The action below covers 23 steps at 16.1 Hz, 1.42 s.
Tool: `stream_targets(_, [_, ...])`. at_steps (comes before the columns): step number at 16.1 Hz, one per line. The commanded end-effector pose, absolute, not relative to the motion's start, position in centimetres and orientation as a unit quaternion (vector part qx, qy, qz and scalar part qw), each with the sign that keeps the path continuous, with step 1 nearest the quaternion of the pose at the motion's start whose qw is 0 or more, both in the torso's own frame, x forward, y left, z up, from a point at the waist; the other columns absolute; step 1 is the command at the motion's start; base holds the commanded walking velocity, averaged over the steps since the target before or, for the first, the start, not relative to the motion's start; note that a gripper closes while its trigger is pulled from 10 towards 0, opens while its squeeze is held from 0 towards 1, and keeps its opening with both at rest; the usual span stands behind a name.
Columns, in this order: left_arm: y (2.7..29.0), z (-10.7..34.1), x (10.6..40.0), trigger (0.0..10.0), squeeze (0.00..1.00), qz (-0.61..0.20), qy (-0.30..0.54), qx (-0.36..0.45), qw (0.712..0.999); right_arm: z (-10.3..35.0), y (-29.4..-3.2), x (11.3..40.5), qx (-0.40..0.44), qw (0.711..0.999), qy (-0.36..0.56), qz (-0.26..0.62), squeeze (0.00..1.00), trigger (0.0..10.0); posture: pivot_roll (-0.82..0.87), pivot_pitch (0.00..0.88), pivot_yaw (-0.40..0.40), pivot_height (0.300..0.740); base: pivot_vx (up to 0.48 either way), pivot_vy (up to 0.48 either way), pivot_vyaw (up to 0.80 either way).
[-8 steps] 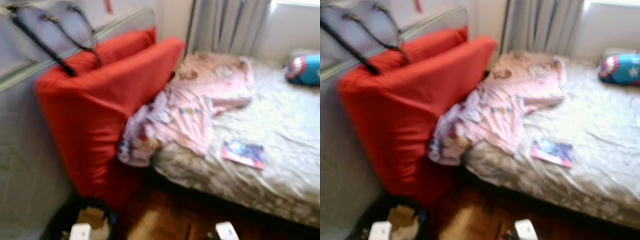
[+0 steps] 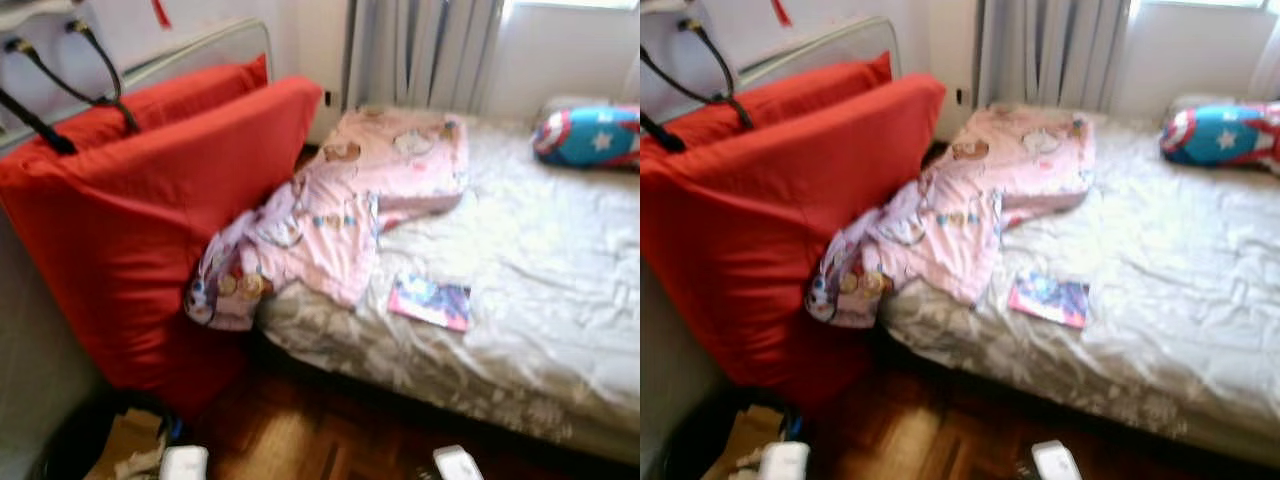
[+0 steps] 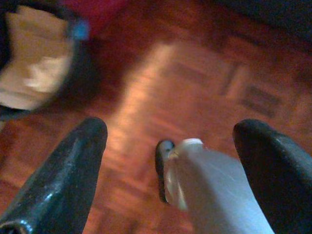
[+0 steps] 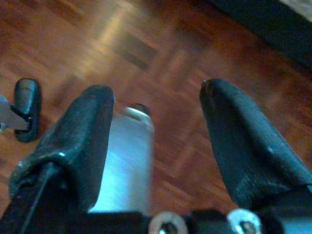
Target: Clean up the room
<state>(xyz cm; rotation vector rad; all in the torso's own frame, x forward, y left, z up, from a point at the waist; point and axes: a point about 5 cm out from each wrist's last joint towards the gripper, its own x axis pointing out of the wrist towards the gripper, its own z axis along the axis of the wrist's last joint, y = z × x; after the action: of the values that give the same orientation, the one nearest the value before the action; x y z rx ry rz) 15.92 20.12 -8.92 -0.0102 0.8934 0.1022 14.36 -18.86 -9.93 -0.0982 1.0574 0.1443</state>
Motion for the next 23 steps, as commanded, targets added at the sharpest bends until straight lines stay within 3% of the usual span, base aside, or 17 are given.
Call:
stream_targets(1, [21.2,-9.0,15.4,10.0,0.00,0.058,0.442,0.010,0.895,-9.8,-18.2,14.9,-0.044,0.863,0.497,0.076,0.00,10.0,0.08,0.000,0.002,0.740,0.000,-0.461,0.00])
stream_targets(23, [21.7,-8.4,16.5,10.0,0.00,0.054,0.432,0.015,0.900,-9.8,-18.0,14.9,-0.057,0.863,0.494,0.087,0.00,10.0,0.06,0.000,0.013,0.740,0.000,-0.462,0.00])
